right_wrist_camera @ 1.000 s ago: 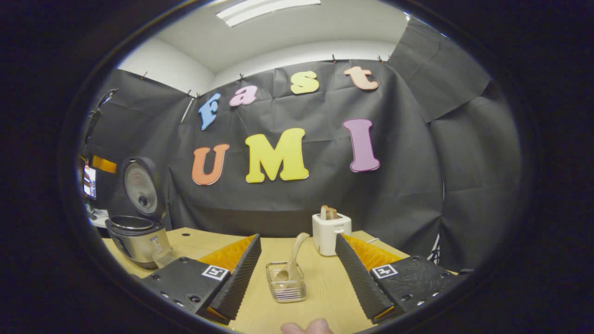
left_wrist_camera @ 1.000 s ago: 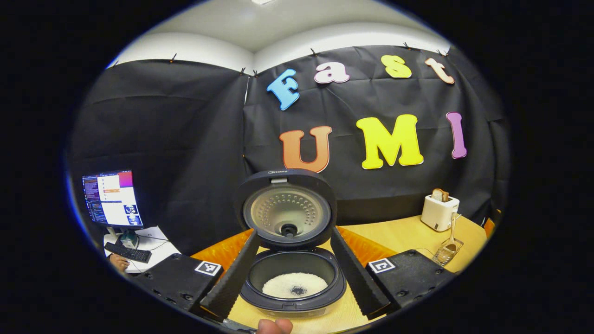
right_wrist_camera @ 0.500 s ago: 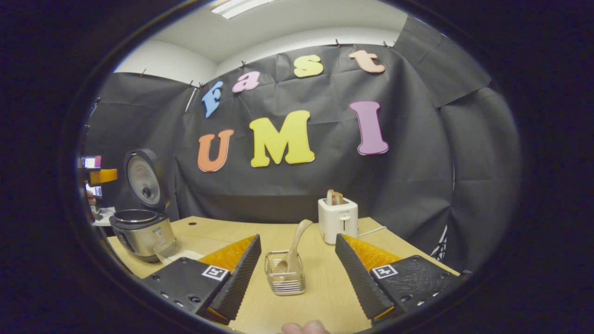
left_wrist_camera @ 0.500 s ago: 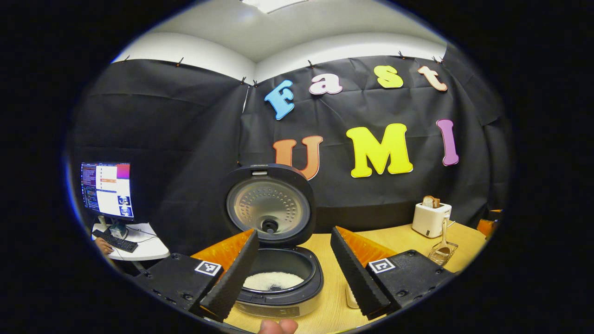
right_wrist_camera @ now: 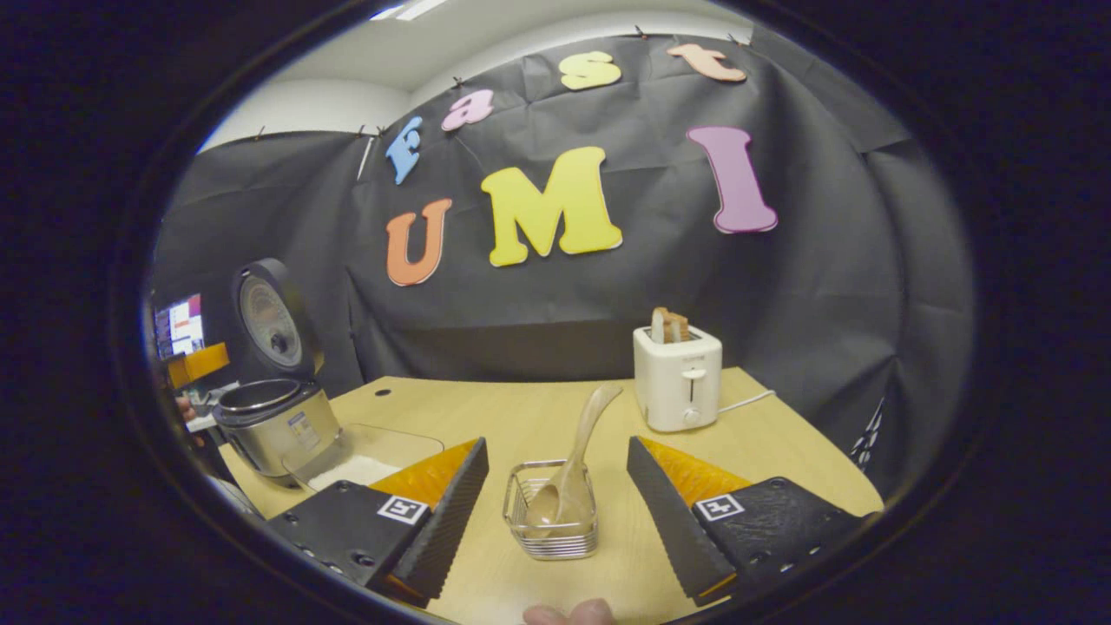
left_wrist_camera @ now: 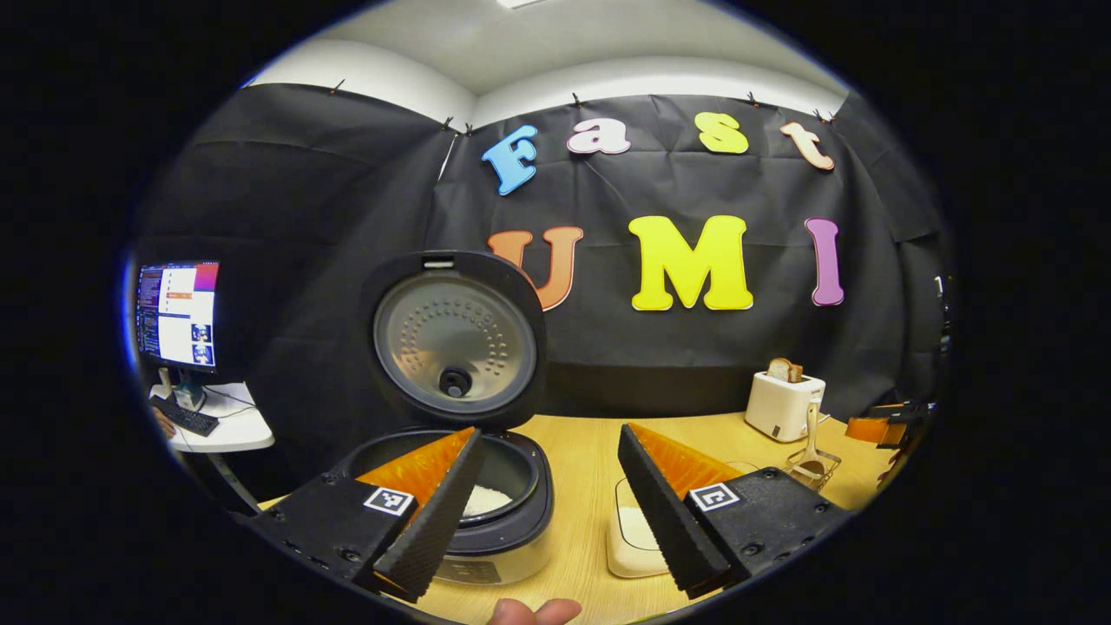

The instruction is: Close the left gripper, press the button to open the rice cooker; take a wooden spoon from the chopstick holder with the right hand, scoop a spoonful of rice and pour it into the rice cooker, then put the wooden spoon back into the chopstick holder.

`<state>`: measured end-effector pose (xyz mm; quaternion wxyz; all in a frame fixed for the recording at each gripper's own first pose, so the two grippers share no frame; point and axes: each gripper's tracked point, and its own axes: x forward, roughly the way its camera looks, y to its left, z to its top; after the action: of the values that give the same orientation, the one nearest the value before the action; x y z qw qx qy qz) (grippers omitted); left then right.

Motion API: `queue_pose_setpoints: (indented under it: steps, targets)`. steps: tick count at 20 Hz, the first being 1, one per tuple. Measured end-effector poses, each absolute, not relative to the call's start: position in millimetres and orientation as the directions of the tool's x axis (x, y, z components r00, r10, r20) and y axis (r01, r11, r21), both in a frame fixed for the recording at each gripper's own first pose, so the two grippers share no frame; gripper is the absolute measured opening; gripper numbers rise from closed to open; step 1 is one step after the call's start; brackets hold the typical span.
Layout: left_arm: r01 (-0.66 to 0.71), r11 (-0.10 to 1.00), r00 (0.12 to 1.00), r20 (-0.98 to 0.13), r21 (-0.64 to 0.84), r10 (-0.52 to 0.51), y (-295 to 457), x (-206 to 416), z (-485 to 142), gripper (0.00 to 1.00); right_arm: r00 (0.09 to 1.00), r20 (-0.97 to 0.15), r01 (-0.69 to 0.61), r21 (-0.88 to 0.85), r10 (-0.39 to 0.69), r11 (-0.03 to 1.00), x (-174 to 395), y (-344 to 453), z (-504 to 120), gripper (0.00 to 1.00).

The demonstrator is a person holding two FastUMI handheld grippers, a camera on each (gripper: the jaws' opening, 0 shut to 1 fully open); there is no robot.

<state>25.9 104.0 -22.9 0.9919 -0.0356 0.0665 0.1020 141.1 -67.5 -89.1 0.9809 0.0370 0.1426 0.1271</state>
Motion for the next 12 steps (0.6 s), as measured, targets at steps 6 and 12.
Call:
queue_pose_setpoints:
  steps: [6,12]
  targets:
    - [-0.228,0.973,0.961,-0.166,-0.029,0.22,112.7,30.2,-42.4,0.99,0.869,-0.389,-0.232,0.226,0.306,0.946,202.4,-65.9,-117.6,0.96]
    - [-0.247,0.969,0.954,-0.176,-0.009,0.241,124.1,31.7,-51.0,0.99,0.804,-0.482,-0.204,0.326,0.348,0.923,251.3,-59.8,-155.1,0.95]
